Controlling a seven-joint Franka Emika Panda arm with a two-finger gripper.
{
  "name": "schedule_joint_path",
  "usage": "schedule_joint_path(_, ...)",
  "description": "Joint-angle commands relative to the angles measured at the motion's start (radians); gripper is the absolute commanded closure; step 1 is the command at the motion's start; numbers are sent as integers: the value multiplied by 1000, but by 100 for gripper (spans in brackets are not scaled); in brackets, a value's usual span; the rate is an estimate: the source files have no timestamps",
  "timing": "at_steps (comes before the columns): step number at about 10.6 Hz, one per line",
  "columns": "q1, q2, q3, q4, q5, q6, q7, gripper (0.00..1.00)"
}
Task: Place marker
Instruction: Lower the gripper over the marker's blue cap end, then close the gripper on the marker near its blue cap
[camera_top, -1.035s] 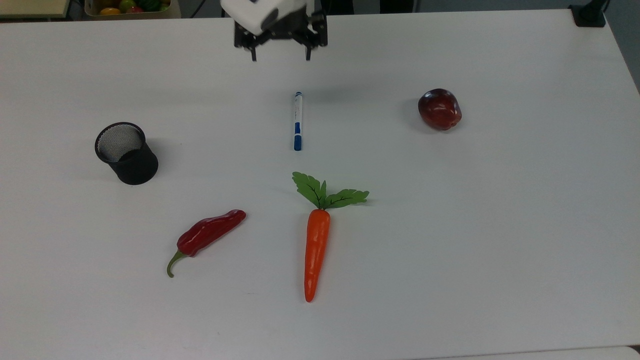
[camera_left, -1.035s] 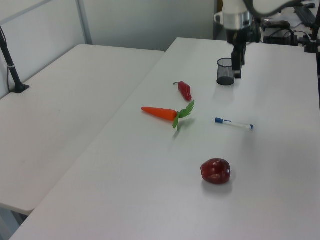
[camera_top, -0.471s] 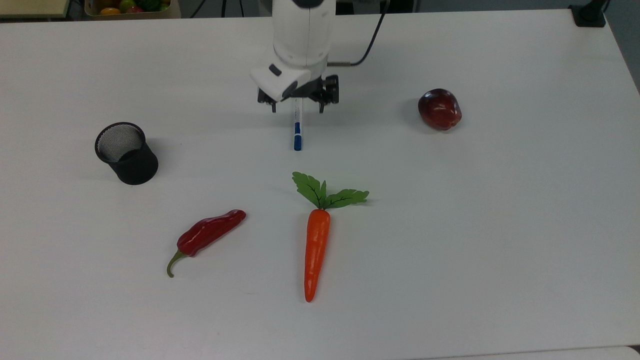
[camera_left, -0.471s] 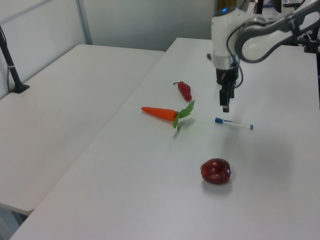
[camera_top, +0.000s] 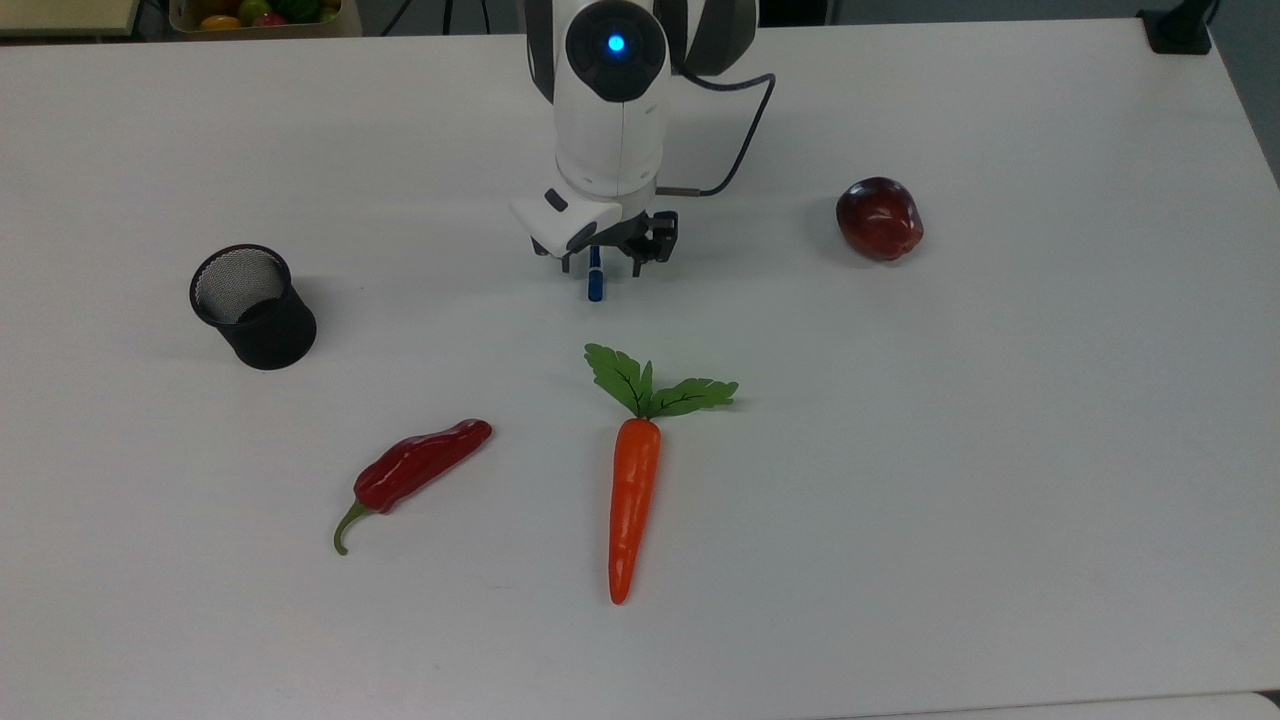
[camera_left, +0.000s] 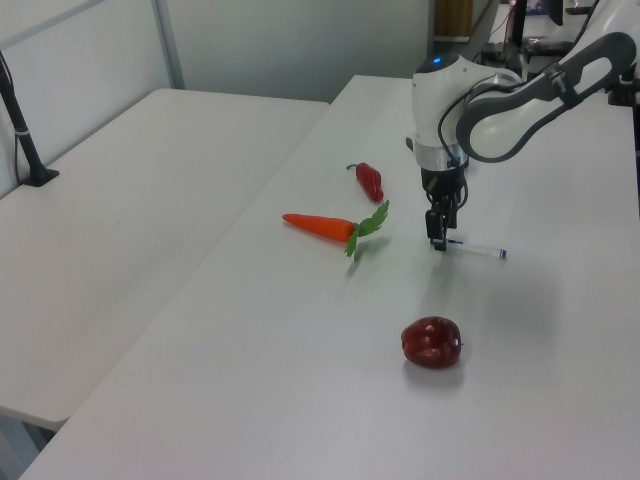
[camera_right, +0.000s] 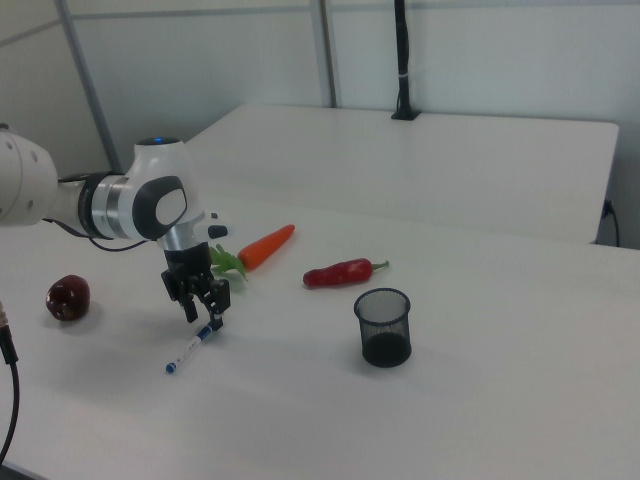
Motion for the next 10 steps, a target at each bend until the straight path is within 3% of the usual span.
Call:
schedule_joint_path(1,3,17,-3,-5,0,34,37,49)
schedule_joint_path(6,5,21,-3,-5,-5,31,45,72)
schedule_joint_path(10,8,17,-2,3,-5,4,74,80)
